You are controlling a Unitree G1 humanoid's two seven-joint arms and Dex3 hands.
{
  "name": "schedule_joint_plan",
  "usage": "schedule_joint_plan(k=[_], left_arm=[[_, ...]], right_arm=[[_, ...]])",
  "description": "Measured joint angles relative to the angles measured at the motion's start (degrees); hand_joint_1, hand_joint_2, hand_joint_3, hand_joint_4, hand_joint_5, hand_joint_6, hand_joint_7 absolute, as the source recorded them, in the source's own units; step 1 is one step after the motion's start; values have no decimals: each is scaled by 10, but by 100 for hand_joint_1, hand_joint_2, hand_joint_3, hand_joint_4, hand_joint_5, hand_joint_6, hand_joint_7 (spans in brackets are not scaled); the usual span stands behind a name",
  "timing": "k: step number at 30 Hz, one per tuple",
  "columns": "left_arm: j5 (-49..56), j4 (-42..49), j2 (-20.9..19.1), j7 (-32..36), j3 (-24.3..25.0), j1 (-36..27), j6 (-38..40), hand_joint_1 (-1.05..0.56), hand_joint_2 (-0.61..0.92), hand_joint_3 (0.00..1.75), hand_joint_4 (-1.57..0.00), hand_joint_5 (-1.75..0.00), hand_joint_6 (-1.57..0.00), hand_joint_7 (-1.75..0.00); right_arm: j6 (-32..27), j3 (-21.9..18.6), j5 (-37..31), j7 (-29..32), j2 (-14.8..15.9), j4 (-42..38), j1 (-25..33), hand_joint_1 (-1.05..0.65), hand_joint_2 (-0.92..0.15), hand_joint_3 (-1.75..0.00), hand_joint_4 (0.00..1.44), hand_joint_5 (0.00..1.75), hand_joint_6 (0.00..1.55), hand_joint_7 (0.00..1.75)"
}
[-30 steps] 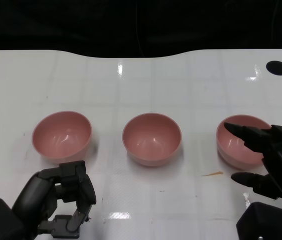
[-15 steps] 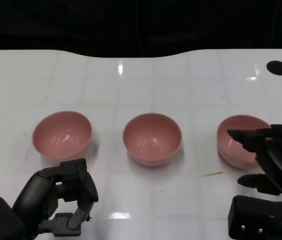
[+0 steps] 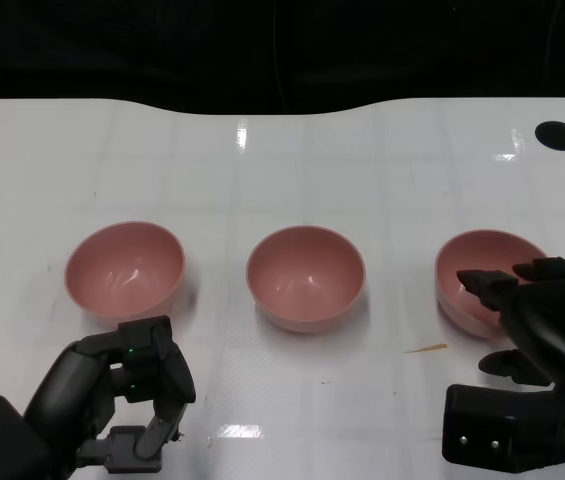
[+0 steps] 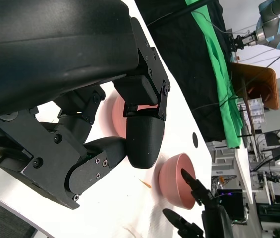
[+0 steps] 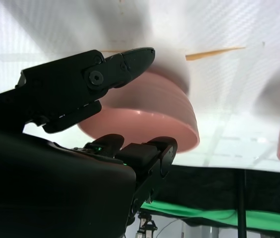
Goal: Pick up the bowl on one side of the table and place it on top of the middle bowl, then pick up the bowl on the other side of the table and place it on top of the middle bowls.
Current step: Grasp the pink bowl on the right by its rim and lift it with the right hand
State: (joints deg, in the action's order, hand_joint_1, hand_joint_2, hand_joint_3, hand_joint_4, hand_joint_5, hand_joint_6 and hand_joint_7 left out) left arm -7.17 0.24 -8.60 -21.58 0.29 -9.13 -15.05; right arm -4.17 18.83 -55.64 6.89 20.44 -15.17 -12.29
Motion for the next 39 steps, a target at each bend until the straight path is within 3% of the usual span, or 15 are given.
schedule_joint_plan(k=[8,12,15,16,18,19,26,27,28,29,30,31,33,34,39], left_arm=[[0,0,0,0,0,-1,-5,-25,44,121,-85,-166,-82,-150],[0,0,0,0,0,-1,-6,-24,43,122,-85,-166,-83,-149],[0,0,0,0,0,-1,-6,-23,40,128,-84,-167,-83,-149],[0,0,0,0,0,-1,-6,-22,40,129,-84,-167,-83,-150],[0,0,0,0,0,-1,-9,-23,40,129,-84,-167,-83,-150],[0,0,0,0,0,-1,-9,-23,41,126,-84,-167,-83,-149],[2,-1,0,5,-1,-2,-9,-22,46,119,-83,-168,-82,-150],[2,-2,0,5,-1,-2,-8,-22,45,121,-83,-169,-82,-151],[1,-3,0,5,-1,-2,-7,-22,44,123,-84,-169,-82,-151],[0,-5,0,5,-1,-3,-4,-22,43,124,-84,-169,-82,-151],[0,-6,0,5,-1,-3,-3,-22,42,125,-84,-169,-82,-151],[0,-6,0,5,-1,-3,-3,-22,42,126,-84,-169,-82,-151],[0,-5,0,5,-1,-3,-4,-22,40,129,-85,-168,-82,-151],[1,-5,0,5,-1,-3,-5,-22,39,129,-85,-168,-82,-151],[1,-5,0,5,-1,-3,-5,-23,38,130,-85,-168,-82,-151]], right_arm=[[-3,25,8,28,-1,-85,-46,-55,-88,-1,40,27,47,2],[-11,43,10,30,-5,-115,-63,-47,-91,0,54,20,53,2],[-5,49,14,53,-10,-141,-76,-37,-89,0,79,26,64,5],[1,50,16,64,-12,-151,-81,-31,-91,0,82,54,75,4],[15,53,22,79,-12,-167,-88,-27,-91,0,75,90,84,3],[24,56,24,87,-12,-175,-93,-25,-90,0,79,104,95,6],[88,63,36,171,-12,-233,-108,-18,-91,-1,86,164,129,10],[94,65,37,184,-12,-241,-111,-17,-91,-2,90,169,131,26],[100,65,37,197,-12,-248,-113,-16,-89,-8,97,172,109,86],[108,65,37,212,-12,-256,-114,-16,-88,-11,99,173,98,111],[115,66,37,227,-12,-264,-117,-15,-81,-23,100,174,92,130],[120,66,38,243,-13,-271,-119,-16,-63,-60,100,174,84,145],[122,66,38,256,-13,-277,-122,-16,-51,-85,99,175,80,145],[122,66,39,258,-13,-278,-123,-16,-48,-92,97,175,76,156],[121,66,39,268,-13,-277,-124,-17,-49,-95,93,175,73,160]])
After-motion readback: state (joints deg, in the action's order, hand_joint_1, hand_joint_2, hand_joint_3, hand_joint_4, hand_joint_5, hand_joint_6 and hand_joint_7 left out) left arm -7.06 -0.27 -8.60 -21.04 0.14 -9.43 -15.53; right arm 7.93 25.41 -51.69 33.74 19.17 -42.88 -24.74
